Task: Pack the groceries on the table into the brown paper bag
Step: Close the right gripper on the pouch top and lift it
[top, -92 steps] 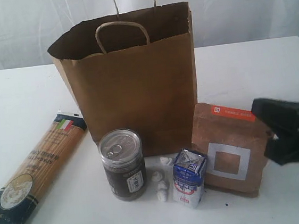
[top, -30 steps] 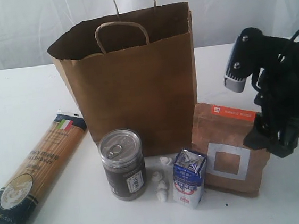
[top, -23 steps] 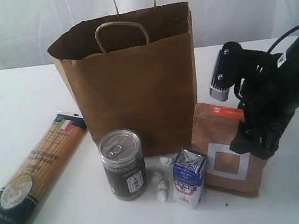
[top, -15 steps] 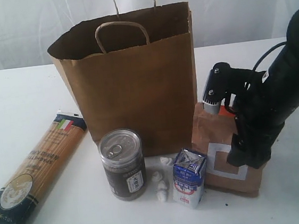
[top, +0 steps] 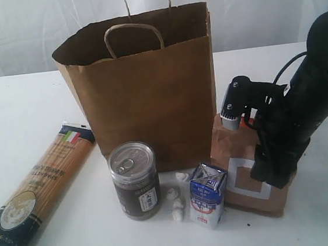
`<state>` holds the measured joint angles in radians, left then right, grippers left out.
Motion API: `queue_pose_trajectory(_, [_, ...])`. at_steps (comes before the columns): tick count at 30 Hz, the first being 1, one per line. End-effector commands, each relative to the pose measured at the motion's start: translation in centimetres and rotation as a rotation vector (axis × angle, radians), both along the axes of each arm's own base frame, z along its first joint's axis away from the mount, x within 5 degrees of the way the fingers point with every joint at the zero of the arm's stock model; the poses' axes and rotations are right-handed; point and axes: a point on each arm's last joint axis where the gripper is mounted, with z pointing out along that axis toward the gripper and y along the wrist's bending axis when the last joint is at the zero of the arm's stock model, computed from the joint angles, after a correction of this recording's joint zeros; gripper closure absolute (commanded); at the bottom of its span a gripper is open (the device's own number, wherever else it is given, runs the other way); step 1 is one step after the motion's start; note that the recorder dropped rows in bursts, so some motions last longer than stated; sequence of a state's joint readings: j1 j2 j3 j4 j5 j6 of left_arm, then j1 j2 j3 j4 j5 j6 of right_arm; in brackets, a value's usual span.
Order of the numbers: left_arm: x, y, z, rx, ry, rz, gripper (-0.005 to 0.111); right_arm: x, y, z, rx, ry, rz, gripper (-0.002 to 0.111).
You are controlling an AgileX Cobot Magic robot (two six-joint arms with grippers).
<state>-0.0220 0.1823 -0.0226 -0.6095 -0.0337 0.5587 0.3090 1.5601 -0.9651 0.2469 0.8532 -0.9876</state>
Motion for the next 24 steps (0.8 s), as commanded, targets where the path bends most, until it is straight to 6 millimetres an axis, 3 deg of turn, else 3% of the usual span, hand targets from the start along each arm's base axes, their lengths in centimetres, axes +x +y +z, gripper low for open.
queue_pose_trajectory(1, [0.0,0.0,-0.1,-0.015,0.012,-0.001,0.107,-0.2,0.0,-0.1,-0.007,0.025,-0.016,0.086])
queue_pose_trajectory(7, [0.0,0.0,-0.1,-0.015,0.012,-0.001,0.107,-0.4,-1.4,1.0,-0.133,-0.030,-0.044,0.107])
queue_pose_trajectory(14, [0.0,0.0,-0.1,-0.015,0.012,-0.001,0.107,-3.0,-2.9,5.3,-0.154,-0.126,-0.105,0.108])
queue_pose_trajectory(24, [0.0,0.0,-0.1,-0.015,0.010,0.000,0.107,-4.4,-4.1,6.9,-0.182,-0.143,-0.216,0.108])
